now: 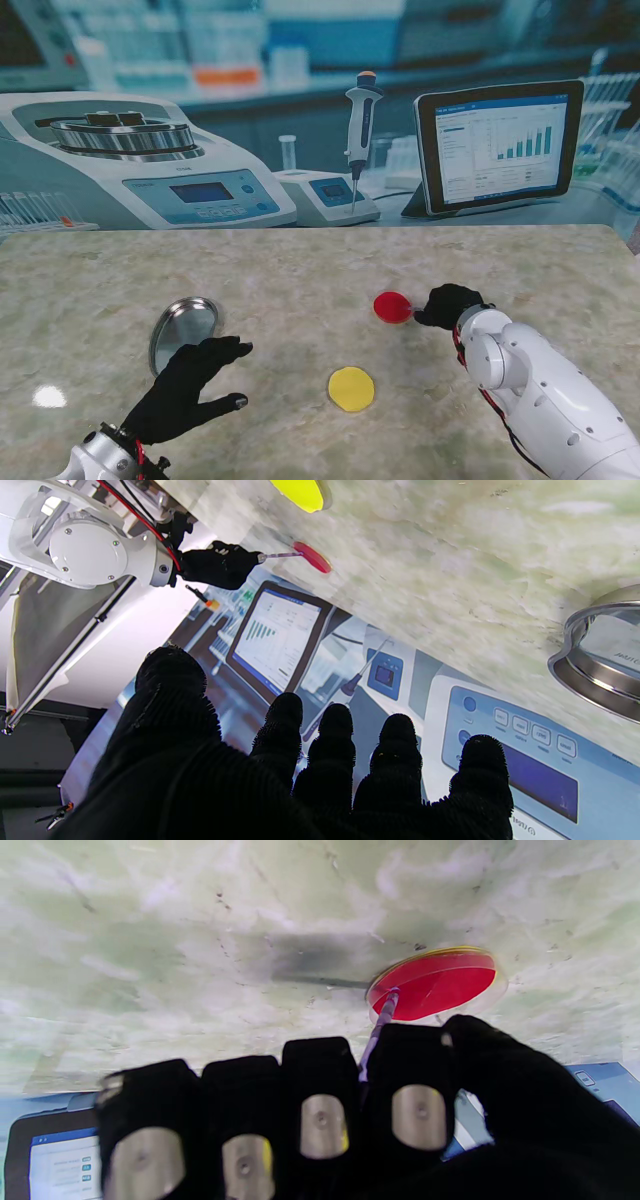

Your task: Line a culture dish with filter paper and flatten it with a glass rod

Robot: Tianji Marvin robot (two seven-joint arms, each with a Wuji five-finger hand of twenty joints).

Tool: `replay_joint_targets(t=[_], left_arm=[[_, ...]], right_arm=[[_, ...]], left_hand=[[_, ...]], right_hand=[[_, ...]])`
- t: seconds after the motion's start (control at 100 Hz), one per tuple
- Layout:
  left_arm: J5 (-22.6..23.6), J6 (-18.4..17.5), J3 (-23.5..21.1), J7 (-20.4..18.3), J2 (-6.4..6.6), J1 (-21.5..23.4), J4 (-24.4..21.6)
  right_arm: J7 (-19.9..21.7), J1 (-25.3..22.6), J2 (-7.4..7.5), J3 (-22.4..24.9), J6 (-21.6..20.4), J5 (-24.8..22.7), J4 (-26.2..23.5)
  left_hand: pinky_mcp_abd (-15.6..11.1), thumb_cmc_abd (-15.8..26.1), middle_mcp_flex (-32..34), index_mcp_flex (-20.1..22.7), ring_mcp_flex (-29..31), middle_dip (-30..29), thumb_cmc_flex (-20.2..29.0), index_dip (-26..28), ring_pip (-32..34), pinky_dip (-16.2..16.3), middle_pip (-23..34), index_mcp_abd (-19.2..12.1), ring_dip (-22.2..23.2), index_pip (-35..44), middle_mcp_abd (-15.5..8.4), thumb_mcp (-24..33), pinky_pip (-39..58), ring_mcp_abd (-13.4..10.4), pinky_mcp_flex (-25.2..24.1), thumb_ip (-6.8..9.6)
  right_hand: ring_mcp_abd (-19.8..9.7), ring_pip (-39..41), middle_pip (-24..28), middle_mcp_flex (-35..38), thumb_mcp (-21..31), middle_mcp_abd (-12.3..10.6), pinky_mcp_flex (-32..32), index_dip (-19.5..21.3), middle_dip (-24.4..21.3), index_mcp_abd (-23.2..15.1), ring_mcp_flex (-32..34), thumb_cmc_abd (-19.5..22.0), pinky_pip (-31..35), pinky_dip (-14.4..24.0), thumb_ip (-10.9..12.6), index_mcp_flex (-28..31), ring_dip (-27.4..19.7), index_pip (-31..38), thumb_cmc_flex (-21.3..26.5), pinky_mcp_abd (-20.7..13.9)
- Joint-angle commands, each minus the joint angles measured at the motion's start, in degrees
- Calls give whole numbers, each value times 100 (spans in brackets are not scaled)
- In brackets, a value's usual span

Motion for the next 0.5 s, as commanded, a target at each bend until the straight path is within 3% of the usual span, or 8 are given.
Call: replay_joint_targets(t=[0.0,0.24,0.49], left_arm=[[-4,8,-5,-14,-6,35,-40],[-3,-9,-18,2,-10,54,-46],[-8,-24,-33,6,-12,67,-47]], right_arm=[[-11,-73,2,3,8,19,-12],[-250,-57,-53,-26,-115,202,-100],[-180,124,-46,-271,-116,256,34]], left_hand=[[-154,145,-188,16,-136,-84,104,-76,-82,-181,-96,11,-63,-162,-3,-123,-253,-187,-81,170],[-152,148,-186,11,-140,-83,104,-76,-84,-181,-95,19,-64,-163,6,-123,-252,-184,-81,170],[-150,145,-191,12,-138,-85,105,-77,-83,-181,-99,14,-64,-164,10,-124,-252,-188,-81,170]], right_hand=[[-485,672,723,348,-77,-229,265,13,126,616,238,60,1745,-90,11,393,139,283,-66,-178],[-476,674,723,348,-66,-229,265,13,126,616,237,54,1745,-90,11,393,139,283,-68,-178],[-480,675,723,348,-65,-229,265,14,126,616,237,58,1745,-90,7,393,141,282,-66,-178]])
